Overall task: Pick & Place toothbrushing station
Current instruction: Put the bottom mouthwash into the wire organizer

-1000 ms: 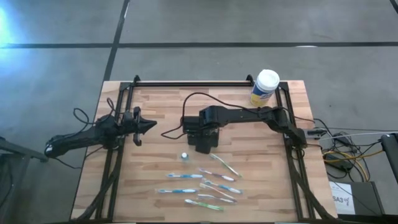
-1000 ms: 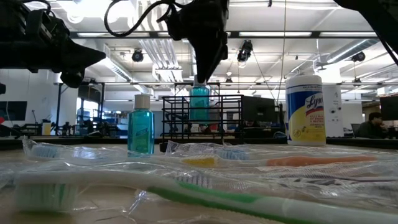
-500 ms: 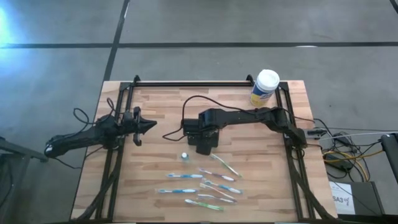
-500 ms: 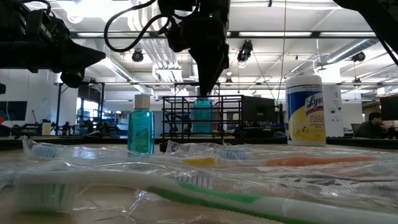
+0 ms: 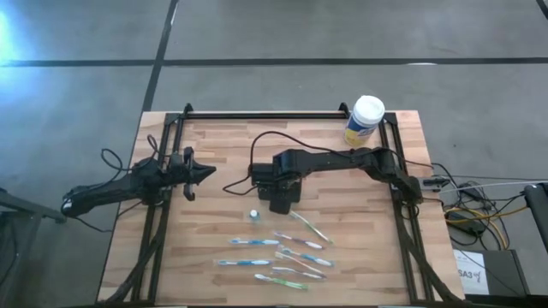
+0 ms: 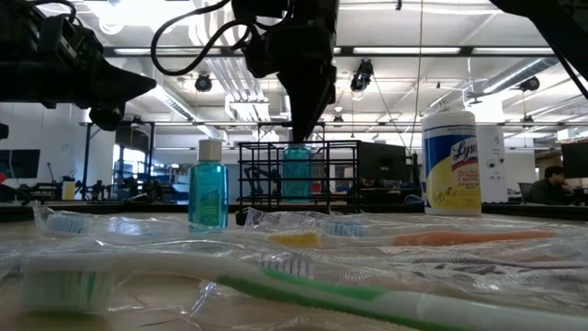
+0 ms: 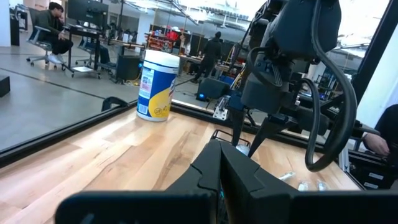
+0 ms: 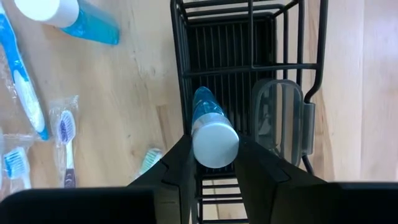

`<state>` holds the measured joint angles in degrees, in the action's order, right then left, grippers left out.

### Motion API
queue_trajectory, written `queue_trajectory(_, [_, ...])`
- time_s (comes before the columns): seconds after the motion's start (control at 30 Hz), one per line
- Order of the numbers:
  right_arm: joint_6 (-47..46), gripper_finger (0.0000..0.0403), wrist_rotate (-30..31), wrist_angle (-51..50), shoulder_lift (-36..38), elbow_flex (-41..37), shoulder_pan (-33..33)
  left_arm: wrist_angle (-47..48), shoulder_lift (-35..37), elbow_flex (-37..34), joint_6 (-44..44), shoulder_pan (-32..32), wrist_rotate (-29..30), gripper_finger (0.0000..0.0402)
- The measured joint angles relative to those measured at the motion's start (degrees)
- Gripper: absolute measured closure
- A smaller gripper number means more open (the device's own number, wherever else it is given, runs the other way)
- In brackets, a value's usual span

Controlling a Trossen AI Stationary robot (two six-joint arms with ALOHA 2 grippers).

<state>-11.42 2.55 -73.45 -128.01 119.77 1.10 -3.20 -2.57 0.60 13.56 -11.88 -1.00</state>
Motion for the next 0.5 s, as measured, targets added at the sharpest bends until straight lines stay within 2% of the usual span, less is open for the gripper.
queue_trajectory(0.5, [4.9,0.0314,2.5,1.1,-0.3,1.6,-0.1,0.3,0.0,0.0,-0.1,0.0,0.0,0.0394])
